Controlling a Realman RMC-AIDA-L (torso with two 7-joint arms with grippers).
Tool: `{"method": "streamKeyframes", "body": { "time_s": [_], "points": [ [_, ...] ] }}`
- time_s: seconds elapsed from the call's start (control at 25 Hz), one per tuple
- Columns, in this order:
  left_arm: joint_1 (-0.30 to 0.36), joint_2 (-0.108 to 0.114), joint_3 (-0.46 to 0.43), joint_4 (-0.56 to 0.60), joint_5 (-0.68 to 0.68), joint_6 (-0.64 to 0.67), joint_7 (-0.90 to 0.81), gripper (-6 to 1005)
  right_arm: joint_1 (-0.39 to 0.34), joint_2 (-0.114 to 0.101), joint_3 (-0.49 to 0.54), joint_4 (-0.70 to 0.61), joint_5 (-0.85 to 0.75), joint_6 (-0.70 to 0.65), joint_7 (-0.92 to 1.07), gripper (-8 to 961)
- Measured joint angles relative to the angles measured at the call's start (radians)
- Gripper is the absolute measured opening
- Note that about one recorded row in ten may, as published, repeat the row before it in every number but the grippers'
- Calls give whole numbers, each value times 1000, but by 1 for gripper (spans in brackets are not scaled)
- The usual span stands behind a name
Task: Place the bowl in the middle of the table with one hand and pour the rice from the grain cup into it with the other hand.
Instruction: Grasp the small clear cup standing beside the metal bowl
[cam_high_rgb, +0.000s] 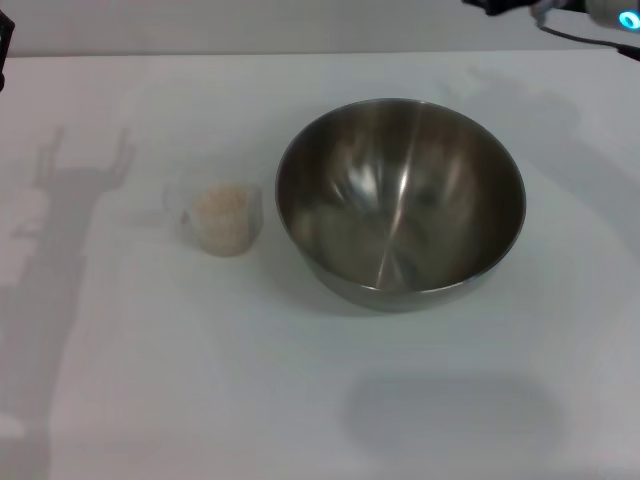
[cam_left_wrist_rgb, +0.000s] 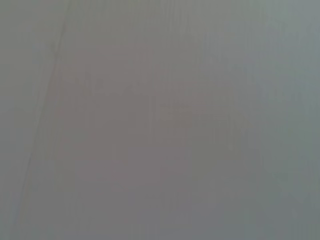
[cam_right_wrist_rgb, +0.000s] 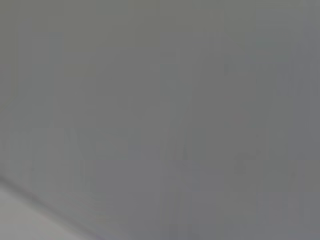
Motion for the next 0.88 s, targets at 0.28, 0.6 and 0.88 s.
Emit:
{"method": "streamKeyframes", "body": {
  "time_s": [0.28, 0.6, 0.88],
  "points": [
    [7, -2, 11, 1, 4, -4, 0, 804, -185, 5, -347, 135, -1, -987, 4, 470],
    [30, -5, 87, -7, 0, -7, -1, 802, -103, -1, -530, 660, -8, -1955, 319, 474],
    [87, -2, 251, -6, 7, 17, 10, 801, -32, -8, -524, 994, -23, -2271, 584, 478]
  ]
}}
